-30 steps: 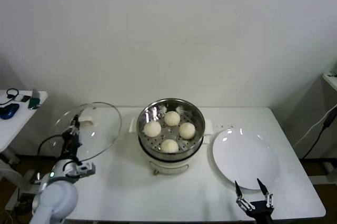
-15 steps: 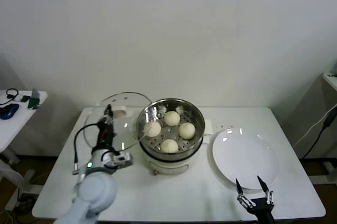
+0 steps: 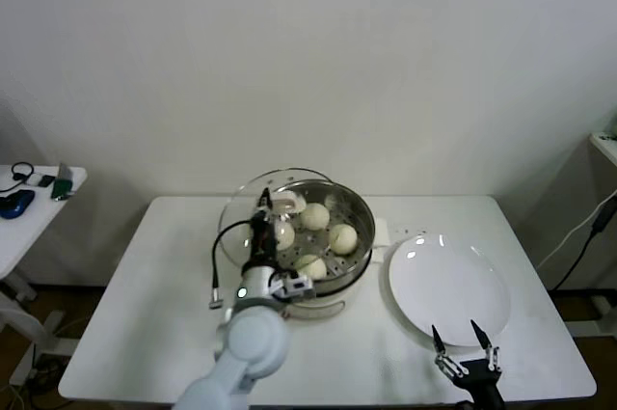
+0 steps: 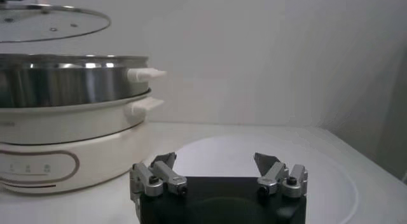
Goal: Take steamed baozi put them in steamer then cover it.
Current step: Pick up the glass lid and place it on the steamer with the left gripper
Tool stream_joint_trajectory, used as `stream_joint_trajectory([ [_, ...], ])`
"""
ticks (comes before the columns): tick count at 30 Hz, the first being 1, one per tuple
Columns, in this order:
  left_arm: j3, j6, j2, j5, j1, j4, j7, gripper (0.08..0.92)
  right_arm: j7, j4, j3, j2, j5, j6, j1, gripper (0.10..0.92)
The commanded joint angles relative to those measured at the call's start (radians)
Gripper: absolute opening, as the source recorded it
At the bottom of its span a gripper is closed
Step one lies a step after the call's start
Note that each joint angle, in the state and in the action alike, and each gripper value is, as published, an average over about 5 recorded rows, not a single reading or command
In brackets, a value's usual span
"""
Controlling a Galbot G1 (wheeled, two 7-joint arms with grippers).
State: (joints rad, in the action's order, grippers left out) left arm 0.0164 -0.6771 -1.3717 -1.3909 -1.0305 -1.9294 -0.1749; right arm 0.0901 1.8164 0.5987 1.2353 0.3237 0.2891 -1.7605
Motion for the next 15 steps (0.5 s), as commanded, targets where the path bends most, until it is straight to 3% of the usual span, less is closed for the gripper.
stream_joint_trajectory([
  [1, 0.068, -0.005, -0.174, -0.154, 0.056, 0.161, 0.005, 0.137, -0.001, -0.014, 0.0, -0.014, 0.015, 0.012, 0.002, 0.823],
  [15, 0.049, 0.002, -0.228, -0.226, 0.045, 0.237, 0.017, 0.137, -0.003, -0.027, -0.003, -0.022, 0.033, 0.024, 0.002, 0.823],
])
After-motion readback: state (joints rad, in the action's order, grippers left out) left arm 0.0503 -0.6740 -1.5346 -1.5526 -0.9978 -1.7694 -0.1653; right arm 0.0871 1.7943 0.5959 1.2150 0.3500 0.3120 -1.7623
